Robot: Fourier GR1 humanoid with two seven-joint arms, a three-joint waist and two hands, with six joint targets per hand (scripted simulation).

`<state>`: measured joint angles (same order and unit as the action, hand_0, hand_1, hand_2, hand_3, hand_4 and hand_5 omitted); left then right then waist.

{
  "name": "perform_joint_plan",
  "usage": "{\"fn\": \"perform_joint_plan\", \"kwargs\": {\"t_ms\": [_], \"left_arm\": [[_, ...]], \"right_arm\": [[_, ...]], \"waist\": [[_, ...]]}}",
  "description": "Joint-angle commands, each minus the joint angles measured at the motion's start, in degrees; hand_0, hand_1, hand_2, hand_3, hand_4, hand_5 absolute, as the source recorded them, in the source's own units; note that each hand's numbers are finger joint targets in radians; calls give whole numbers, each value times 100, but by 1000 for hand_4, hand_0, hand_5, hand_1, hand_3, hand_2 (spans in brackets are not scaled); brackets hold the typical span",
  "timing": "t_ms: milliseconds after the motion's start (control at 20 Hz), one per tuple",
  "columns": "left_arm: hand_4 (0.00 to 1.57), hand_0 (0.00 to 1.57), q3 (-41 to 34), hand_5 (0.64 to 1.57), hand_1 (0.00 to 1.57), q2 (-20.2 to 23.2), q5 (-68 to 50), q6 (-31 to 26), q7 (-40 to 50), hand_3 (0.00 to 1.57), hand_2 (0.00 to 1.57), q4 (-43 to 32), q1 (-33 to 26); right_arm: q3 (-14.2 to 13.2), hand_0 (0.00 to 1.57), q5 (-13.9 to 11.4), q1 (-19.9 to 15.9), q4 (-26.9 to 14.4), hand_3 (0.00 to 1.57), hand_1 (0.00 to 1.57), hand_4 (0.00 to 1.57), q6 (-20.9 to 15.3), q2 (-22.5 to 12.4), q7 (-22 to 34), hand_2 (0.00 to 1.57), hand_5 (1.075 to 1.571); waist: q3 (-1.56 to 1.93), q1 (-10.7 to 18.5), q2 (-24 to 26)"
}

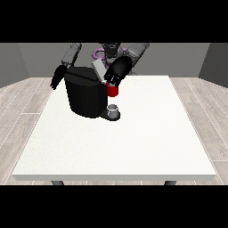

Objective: Insert the coffee pod into the coffee machine and close the lid

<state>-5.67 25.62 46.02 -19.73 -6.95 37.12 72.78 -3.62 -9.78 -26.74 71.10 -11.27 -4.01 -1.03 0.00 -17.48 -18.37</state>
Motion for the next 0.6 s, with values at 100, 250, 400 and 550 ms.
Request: {"fn": "perform_joint_plan", "kwargs": {"t_ms": [100,250,400,550], "left_arm": [[0,1162,200,1571,1162,313,334,261,-446,1068,1190,-130,-300],[0,1135,161,1571,1135,225,340,262,-278,998,1146,-151,-65],[0,1117,130,1571,1117,1,234,261,-360,985,1136,-98,-219],[0,1138,-106,1571,1138,330,131,441,-709,963,1136,-139,-71]], "right_arm": [[72,0,52,133,273,0,0,0,194,-87,168,0,1571],[42,0,-36,-10,154,0,0,0,-75,44,11,0,1571],[-149,0,123,11,-14,0,0,42,76,-123,-16,0,1571],[-60,0,57,-73,185,0,0,85,19,-81,57,0,1571]], "waist": [[-1,-150,-79],[1,-76,-229],[1,94,-96],[-1,-18,-354]]}}
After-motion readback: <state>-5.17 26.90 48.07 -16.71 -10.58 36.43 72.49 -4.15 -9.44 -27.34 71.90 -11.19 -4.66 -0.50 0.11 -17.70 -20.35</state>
